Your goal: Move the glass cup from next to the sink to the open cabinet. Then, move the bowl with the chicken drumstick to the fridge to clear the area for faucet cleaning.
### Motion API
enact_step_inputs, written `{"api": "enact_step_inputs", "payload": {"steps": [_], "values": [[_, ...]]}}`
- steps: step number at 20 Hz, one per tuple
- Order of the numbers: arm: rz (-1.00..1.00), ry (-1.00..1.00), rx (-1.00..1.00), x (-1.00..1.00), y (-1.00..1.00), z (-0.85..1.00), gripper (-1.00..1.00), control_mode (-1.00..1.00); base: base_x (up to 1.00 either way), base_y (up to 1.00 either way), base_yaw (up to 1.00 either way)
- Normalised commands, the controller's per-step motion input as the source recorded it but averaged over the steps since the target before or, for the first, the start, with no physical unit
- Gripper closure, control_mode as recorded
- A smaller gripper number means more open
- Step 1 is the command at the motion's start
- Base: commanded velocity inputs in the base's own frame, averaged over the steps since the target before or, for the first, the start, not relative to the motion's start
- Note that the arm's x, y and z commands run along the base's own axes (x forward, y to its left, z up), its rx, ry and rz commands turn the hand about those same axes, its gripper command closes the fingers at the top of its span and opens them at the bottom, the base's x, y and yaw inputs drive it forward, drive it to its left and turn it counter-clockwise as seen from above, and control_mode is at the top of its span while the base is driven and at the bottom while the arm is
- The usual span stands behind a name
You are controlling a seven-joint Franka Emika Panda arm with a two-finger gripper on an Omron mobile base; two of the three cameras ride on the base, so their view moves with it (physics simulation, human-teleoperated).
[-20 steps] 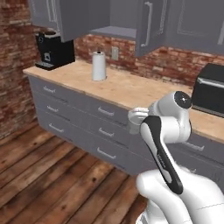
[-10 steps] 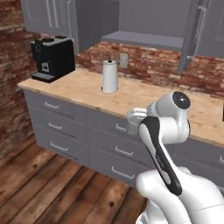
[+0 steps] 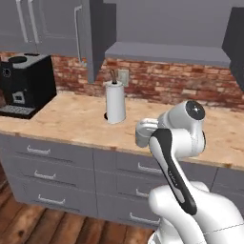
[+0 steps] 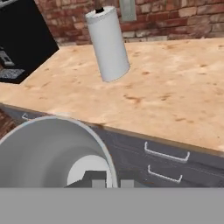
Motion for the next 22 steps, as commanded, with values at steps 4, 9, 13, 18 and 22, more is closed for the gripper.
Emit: {"api": "enact_step_inputs", "payload": {"steps": [4, 9, 13, 18, 22], "values": [[0.0, 0.0, 0.0, 0.0, 0.0, 0.0, 1.0, 1.0, 1.0, 0.45, -0.56], [0.0, 0.0, 0.0, 0.0, 0.0, 0.0, 1.0, 1.0, 0.95, 0.23, -0.61], [0.0, 0.0, 0.0, 0.0, 0.0, 0.0, 1.0, 1.0, 0.6, 0.01, -0.6], [0.0, 0.0, 0.0, 0.0, 0.0, 0.0, 1.0, 1.0, 0.22, 0.0, -0.13], [0.0, 0.0, 0.0, 0.0, 0.0, 0.0, 1.0, 1.0, 0.85, 0.0, -0.1]]}}
